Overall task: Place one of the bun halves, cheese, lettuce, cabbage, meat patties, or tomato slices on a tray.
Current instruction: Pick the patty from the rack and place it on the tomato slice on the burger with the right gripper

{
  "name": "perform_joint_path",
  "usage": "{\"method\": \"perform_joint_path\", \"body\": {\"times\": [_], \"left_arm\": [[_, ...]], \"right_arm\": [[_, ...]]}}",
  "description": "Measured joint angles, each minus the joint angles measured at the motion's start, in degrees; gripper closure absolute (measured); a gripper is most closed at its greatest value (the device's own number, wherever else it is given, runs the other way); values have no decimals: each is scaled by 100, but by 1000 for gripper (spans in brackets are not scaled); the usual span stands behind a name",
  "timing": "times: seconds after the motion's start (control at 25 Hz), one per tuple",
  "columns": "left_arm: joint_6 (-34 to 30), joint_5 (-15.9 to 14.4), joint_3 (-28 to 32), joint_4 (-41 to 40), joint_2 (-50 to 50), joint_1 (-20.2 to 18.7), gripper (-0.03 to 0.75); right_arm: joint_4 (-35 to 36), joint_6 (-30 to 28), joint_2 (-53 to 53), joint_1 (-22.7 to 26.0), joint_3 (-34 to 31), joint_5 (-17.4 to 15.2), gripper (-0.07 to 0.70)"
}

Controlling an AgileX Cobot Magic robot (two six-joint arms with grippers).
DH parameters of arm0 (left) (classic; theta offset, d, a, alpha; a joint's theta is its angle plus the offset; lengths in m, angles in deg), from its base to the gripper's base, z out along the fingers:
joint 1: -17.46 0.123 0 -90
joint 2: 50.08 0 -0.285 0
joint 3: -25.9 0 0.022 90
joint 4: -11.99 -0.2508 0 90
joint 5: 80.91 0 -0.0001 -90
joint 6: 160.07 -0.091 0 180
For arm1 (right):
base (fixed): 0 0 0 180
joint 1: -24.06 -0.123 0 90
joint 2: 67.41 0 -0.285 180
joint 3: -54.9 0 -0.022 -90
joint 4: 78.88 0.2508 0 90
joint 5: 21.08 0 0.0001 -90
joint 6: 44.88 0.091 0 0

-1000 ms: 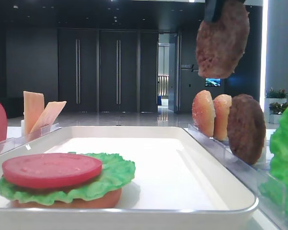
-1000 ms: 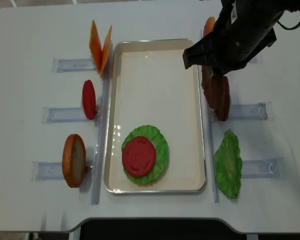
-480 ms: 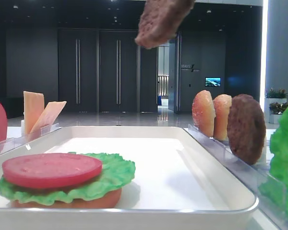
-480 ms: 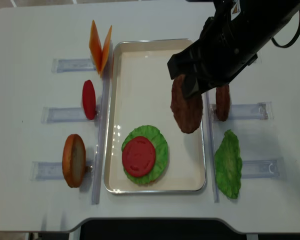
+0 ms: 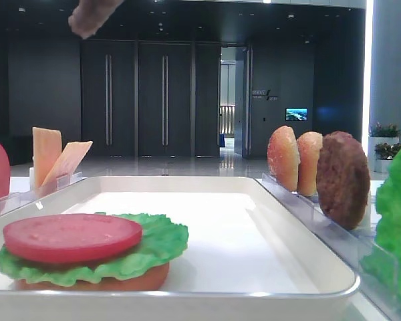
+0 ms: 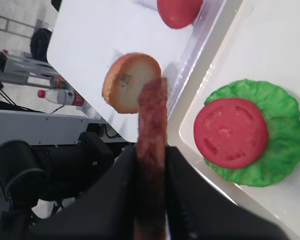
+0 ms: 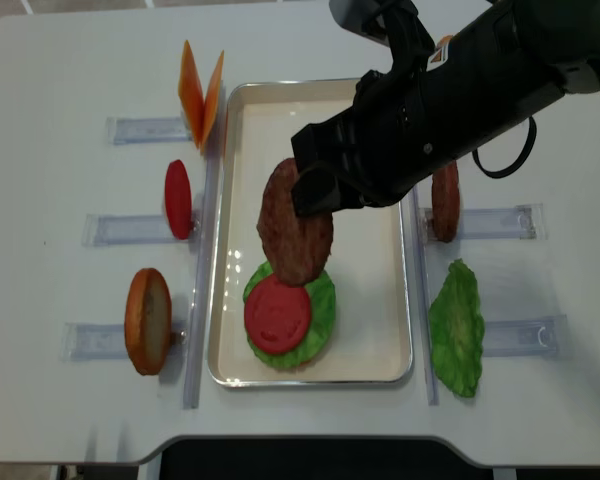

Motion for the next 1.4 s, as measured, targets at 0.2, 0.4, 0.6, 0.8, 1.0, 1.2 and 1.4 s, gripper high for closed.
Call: {"method": "perform_joint_path", "body": {"times": [0.2,0.4,0.6,0.8,1.0,1.2,1.4], "left_arm": [[0,0,0,0,0,0,418],[0,0,0,0,0,0,431],[0,0,0,0,0,0,432],[0,0,0,0,0,0,432],[0,0,0,0,0,0,432],[0,0,0,0,0,0,432],[0,0,0,0,0,0,432]], "right_arm": [[482,-466,198,-101,-166,322,516],[956,-907,599,-383,-166,353,516],[1306,-1293,943,-548,-215,467,516],[1857,-1852,1274,-620,-220,472,516],[2200,-2306,1585,-626,-220,548,516],[2257,-2499,1758,-600,-220,681,516],[2245,-2568,1876,-513,-220,770,516]]}}
